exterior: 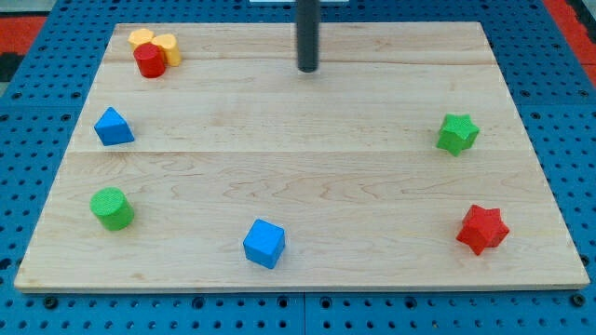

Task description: Push red star to the center of the board

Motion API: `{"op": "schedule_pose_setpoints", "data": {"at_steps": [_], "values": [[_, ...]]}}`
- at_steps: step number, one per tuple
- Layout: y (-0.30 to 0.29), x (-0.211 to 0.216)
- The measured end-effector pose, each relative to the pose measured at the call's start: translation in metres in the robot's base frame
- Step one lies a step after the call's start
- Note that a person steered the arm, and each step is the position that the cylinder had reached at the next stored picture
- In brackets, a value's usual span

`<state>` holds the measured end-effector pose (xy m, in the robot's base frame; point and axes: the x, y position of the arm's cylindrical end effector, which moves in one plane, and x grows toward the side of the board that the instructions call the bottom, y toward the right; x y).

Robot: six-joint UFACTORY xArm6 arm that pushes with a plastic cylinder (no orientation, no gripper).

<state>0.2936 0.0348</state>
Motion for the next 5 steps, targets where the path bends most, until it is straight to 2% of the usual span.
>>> {"op": "schedule_pose_setpoints", "data": {"at_steps": [3, 4, 5], "values": [[0.173, 0.025], [0.227, 0.046], [0.265, 0.087]]}}
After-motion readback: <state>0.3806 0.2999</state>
